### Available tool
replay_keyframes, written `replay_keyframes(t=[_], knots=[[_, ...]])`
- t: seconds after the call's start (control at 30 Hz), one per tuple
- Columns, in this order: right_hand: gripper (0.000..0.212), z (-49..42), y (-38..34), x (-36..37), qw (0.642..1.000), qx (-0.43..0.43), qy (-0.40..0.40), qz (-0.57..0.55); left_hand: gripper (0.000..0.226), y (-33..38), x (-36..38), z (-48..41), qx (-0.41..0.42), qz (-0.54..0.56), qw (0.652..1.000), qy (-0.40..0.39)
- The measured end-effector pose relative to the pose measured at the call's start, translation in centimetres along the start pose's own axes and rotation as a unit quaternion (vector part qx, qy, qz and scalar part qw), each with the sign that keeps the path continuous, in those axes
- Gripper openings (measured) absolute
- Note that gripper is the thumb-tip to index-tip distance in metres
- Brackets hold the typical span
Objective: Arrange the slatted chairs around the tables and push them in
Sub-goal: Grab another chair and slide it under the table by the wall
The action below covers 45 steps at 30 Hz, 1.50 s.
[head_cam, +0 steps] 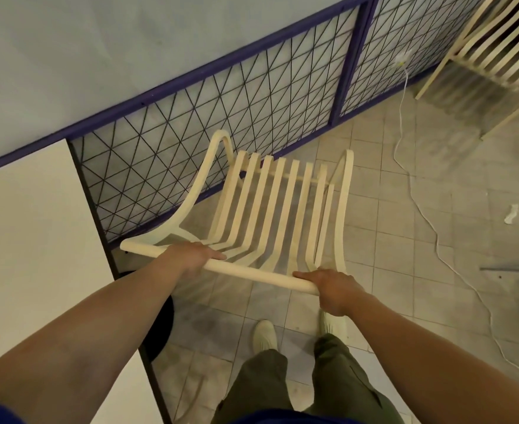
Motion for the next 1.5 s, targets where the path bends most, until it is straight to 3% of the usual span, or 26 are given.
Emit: replay_keyframes(t=[0.57, 0.87, 1.13, 1.5], knots=[[0.079, 1.1, 4.1, -1.5, 0.998, -0.036, -0.018, 0.052, 0.077, 4.7, 2.3, 2.0, -0.024, 0.048, 0.998, 0.034], [0.075, 1.1, 10.3, -5.2, 0.990, -0.081, -0.047, 0.106, 0.085, 11.7, 3.1, 1.8, -0.075, 0.126, 0.989, 0.027], [0.078, 0.5, 16.5, -9.1, 0.982, -0.115, -0.077, 0.128, 0.075, 18.8, 2.8, 0.7, -0.105, 0.181, 0.977, 0.049], [0.082, -2.1, 20.9, -13.1, 0.975, -0.099, -0.095, 0.174, 0.075, 23.8, 0.9, -1.2, -0.115, 0.239, 0.963, 0.049]])
Point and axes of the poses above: each hand's wrist, its own z-axis away from the middle knuckle, its own x-axis out of the palm, y = z × x, the point moved 3 cm from there along -z, towards the middle knuckle, and after that the axes turned 3 degrees about y, right-handed, at the moved point
